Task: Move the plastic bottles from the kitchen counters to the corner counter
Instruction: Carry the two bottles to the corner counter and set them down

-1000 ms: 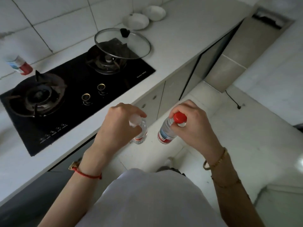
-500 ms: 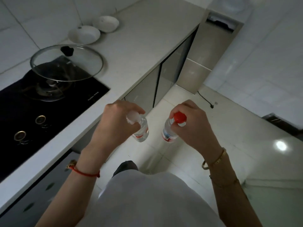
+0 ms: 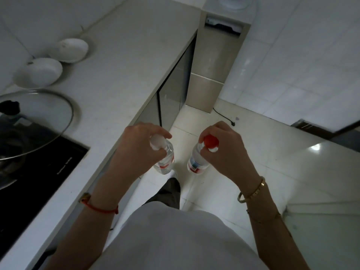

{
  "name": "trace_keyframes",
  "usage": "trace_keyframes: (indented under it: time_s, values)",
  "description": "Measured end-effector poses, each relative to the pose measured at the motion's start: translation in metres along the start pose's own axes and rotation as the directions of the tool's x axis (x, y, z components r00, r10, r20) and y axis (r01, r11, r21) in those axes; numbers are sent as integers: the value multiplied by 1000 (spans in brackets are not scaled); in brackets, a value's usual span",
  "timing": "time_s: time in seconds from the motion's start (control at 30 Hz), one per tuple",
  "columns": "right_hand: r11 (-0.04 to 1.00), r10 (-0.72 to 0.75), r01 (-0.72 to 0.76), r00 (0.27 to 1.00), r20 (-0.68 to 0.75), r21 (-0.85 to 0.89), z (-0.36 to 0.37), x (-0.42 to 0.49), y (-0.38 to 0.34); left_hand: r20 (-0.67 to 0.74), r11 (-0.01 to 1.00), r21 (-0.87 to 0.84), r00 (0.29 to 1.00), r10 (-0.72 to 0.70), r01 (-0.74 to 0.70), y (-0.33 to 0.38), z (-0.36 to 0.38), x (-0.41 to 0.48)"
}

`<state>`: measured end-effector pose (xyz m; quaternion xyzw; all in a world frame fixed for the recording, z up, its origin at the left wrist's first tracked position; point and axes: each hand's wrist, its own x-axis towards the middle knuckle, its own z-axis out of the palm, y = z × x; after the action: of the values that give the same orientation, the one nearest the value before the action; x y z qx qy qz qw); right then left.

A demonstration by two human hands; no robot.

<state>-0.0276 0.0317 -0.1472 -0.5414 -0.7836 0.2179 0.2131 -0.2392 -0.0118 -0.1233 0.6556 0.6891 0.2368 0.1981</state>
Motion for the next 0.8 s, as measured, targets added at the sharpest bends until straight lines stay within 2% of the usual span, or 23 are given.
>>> trace_keyframes:
  time_s: [0.2, 0.4, 0.8]
  values:
    - [999, 36, -36, 999, -28, 0, -12, 84, 24, 19, 997, -56, 999, 46, -45, 1, 4, 95]
    - [998, 60, -62, 995, -85, -15, -20, 164, 45, 13, 986, -49, 987, 162, -162, 5, 5, 183]
    - [994, 104, -102, 988, -112, 25, -33, 279, 95, 87, 983, -39, 979, 182, -180, 13, 19, 324]
